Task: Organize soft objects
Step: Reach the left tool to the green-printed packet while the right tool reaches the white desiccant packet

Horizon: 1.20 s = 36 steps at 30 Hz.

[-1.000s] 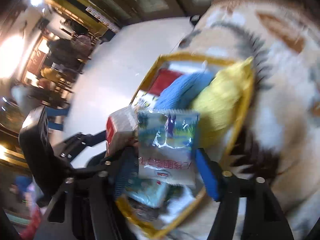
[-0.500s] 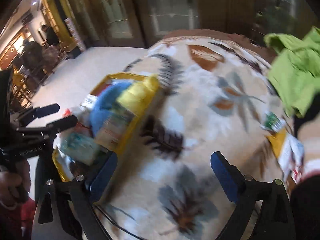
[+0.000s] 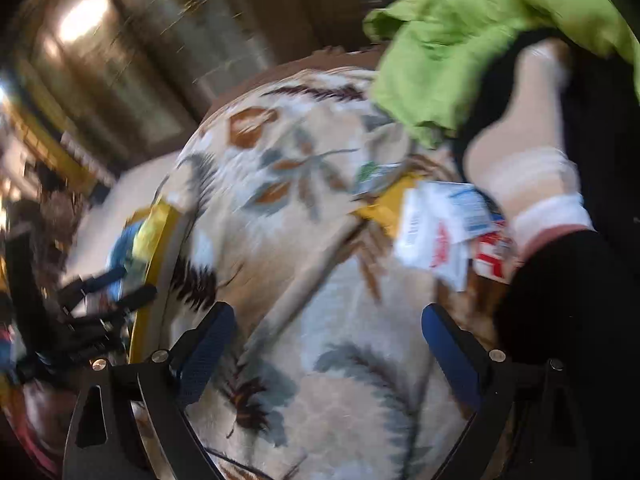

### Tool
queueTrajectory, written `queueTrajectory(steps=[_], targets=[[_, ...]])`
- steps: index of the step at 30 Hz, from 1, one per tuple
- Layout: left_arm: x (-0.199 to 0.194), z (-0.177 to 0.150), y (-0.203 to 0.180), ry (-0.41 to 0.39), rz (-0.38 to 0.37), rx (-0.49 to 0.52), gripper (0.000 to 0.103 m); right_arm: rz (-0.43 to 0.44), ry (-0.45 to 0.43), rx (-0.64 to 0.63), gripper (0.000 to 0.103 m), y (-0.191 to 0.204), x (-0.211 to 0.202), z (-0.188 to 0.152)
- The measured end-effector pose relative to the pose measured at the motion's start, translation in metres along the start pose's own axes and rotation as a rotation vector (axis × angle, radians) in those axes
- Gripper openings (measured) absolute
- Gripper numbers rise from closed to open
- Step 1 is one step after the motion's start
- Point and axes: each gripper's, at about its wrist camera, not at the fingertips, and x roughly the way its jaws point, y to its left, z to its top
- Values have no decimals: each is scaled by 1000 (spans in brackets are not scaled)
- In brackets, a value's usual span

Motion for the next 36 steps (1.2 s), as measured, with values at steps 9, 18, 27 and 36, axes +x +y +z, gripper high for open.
queueTrajectory(steps=[9,18,27,36], targets=[[42,41,-52,26,-96,55,78,164,27,277,96,-59,10,34],[84,84,-112,6,-218,260,78,238,7,478,96,-94,24,49],[116,101,-153,39,-303,480,78,250,31,612,99,-113,53,51],[141,116,-158,61,-367,486,78,230,32,773,99,-128,77,46]])
